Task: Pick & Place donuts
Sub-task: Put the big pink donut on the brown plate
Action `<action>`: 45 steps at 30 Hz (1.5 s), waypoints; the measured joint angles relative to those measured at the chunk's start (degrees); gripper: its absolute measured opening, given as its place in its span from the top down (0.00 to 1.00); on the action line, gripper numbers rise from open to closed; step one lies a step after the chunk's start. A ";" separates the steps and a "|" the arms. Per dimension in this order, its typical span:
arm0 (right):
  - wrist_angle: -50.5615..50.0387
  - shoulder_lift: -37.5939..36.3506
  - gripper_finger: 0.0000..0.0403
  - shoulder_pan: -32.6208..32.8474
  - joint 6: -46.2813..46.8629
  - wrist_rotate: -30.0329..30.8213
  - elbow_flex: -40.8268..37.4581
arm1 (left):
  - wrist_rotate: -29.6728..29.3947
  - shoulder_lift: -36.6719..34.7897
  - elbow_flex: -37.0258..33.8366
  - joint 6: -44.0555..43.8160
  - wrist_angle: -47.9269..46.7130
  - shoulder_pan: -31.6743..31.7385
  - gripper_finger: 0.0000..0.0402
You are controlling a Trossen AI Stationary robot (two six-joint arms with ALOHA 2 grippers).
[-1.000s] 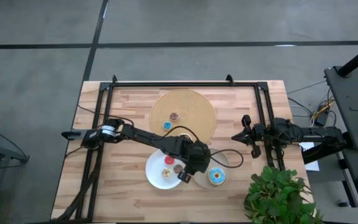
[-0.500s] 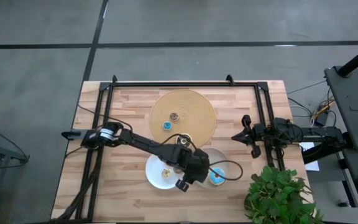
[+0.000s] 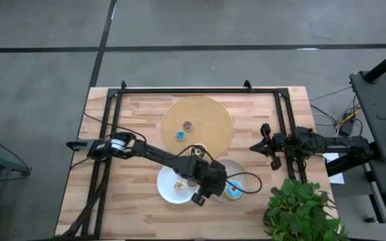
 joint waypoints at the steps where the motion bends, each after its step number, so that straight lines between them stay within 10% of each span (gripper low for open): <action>1: 0.01 0.01 0.98 0.00 0.05 0.00 0.00 | 0.00 0.19 0.00 0.00 -0.30 0.06 0.68; 45: 0.01 0.01 0.98 0.00 0.24 0.00 0.00 | -0.17 5.24 13.81 -0.07 -13.42 1.94 0.68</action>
